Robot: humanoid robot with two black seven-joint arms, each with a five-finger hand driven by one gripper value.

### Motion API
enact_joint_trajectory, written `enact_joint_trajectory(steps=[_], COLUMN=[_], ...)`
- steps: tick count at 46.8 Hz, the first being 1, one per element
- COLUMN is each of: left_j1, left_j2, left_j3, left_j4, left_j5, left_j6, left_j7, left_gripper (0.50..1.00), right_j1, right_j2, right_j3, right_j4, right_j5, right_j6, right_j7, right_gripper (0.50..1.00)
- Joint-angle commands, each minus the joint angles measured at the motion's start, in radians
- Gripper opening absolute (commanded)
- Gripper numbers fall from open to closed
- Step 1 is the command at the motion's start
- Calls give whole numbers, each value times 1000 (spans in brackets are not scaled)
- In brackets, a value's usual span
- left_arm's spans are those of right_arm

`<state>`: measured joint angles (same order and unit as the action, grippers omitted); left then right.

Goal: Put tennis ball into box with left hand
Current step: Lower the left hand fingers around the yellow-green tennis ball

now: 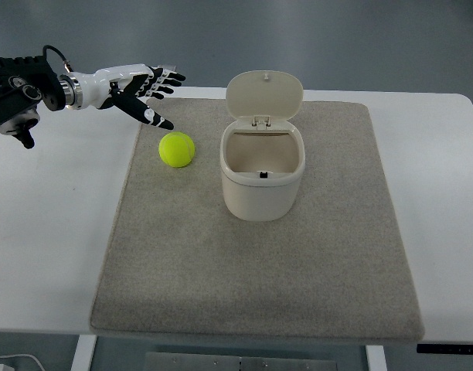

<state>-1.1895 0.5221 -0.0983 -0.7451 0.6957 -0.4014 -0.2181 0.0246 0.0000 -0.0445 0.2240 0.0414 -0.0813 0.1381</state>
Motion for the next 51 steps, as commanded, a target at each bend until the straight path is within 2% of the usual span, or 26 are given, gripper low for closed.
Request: enact_joint_trajectory(steps=[1,17,26,51], left_j1=[-5,-50,-50,-22], left_j2=[-1,1,-2,-42], left_j3=[20,49,46,55], left_j4=[-13,-34,-40,-39], left_j5=[53,234,380,400], left_j6=[-5,-14,-13,26], left_j7=[-7,-15,-46,-53], left_gripper=[958,956,947,943], right_j1=[0,0,0,0], right_j2=[0,0,0,0], right_j3=[0,0,0,0], right_j4=[0,0,0,0], right_j5=[0,0,0,0], right_j6=[0,0,0,0], right_j7=[0,0,0,0], right_gripper=[938,938,938,938])
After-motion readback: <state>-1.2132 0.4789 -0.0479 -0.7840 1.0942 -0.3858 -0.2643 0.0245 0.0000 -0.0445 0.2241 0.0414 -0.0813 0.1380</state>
